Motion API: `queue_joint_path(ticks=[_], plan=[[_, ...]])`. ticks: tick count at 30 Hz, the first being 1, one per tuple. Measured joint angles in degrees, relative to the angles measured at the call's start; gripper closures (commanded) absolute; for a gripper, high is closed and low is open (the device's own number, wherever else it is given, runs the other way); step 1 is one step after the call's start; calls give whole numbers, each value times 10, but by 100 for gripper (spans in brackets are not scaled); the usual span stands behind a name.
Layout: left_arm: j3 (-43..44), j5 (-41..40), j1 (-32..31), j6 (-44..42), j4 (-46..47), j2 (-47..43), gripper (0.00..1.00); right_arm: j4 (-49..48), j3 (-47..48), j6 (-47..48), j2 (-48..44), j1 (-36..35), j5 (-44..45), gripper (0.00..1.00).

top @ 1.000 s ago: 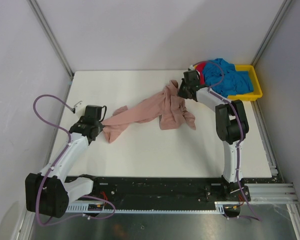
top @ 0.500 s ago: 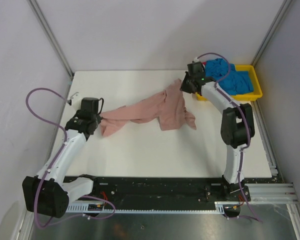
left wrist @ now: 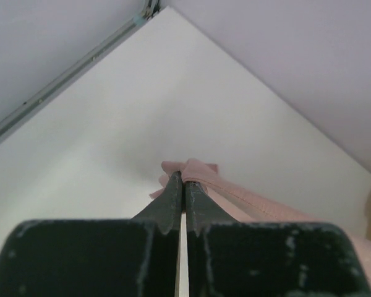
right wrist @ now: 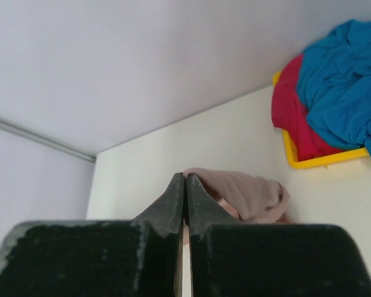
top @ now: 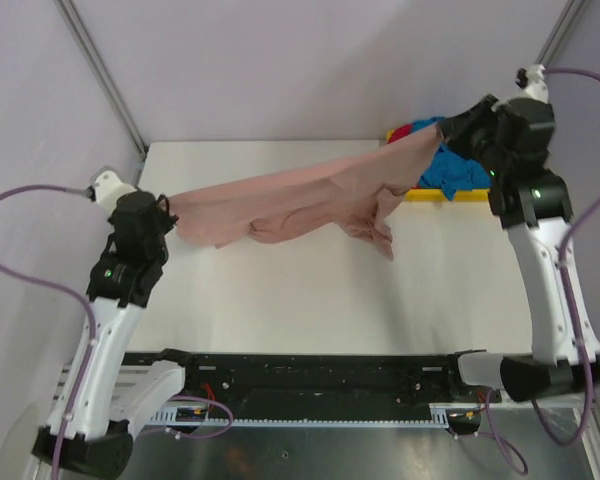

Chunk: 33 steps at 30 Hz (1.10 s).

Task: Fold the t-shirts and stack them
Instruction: Flatten out the tshirt

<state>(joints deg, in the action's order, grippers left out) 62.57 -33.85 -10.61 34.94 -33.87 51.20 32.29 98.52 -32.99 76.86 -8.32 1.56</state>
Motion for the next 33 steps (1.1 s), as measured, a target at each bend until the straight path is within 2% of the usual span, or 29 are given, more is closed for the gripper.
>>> queue_joint_path(ticks=[5,10,14,18,23,26,29,33], plan=[[-12,25,0,-14,-3,-93,100,41,-33,0,-114,9,-13,100],[-45,58,0,-13,-18,-170,100,76,-57,2,-175,15,-24,100],[-50,52,0,5,-32,-165,100,76,-92,2,-185,15,-40,100],[-33,28,1,25,-24,-87,100,32,-114,-4,-144,14,-54,100],[92,38,31,26,12,99,100,-44,-66,-24,-9,5,-62,100],[205,70,71,26,28,195,100,-60,40,-35,102,-7,-64,100],[352,107,113,18,42,276,100,-66,177,-46,185,-15,-65,100],[491,138,137,-7,64,311,100,-91,298,-62,214,-11,-67,100]])
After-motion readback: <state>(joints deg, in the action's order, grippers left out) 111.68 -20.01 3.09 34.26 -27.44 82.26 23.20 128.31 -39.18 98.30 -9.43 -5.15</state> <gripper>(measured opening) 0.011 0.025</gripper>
